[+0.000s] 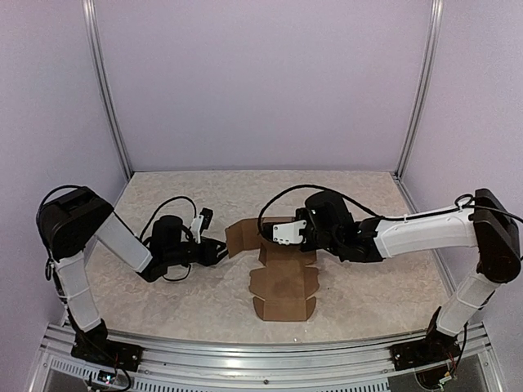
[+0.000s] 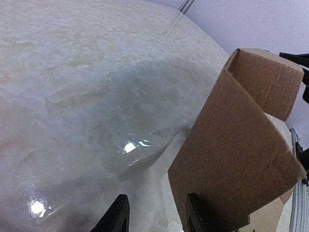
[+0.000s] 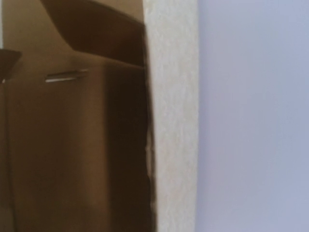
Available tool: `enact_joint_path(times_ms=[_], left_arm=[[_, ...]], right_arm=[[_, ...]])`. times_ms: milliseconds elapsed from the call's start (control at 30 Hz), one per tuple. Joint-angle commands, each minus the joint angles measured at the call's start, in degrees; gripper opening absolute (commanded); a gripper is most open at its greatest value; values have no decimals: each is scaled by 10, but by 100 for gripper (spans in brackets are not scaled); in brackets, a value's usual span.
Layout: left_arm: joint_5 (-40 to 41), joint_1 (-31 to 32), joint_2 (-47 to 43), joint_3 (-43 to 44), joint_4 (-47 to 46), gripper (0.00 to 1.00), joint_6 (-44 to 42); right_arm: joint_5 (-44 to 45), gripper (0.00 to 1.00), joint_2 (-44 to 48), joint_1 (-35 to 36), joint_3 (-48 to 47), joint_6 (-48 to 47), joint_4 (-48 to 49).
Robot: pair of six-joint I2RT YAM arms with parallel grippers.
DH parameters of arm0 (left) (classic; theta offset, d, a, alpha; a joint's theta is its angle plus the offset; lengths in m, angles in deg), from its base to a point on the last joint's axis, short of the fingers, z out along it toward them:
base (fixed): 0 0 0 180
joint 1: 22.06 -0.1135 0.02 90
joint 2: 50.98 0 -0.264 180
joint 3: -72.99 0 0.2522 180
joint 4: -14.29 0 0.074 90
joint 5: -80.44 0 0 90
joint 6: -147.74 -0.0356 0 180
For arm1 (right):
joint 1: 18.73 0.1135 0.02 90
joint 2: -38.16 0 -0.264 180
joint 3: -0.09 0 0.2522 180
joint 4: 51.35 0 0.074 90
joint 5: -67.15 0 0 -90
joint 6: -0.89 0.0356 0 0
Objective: Fold the paper box
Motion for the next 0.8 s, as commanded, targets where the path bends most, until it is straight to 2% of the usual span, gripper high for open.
enact_joint_path(times_ms=[0,233,367,467,567,767], left_arm=[[-62,20,13,-1,-89,40,-24],[-83,35,39,24,-109,40,-30],[-90,49,54,42,-104,41,-38],[-99,52,67,56,-108,41,-31],[-110,58,77,68,-118,41,-32],[-117,72,77,87,-91,41,-53]], right_arm=[[18,0,15,8,45,-35,90],[5,0,17,8,81,-36,148],[-14,0,20,8,85,-29,140],[-19,0,21,13,105,-57,149],[-12,0,24,16,154,-104,224],[-12,0,34,17,172,-105,221]])
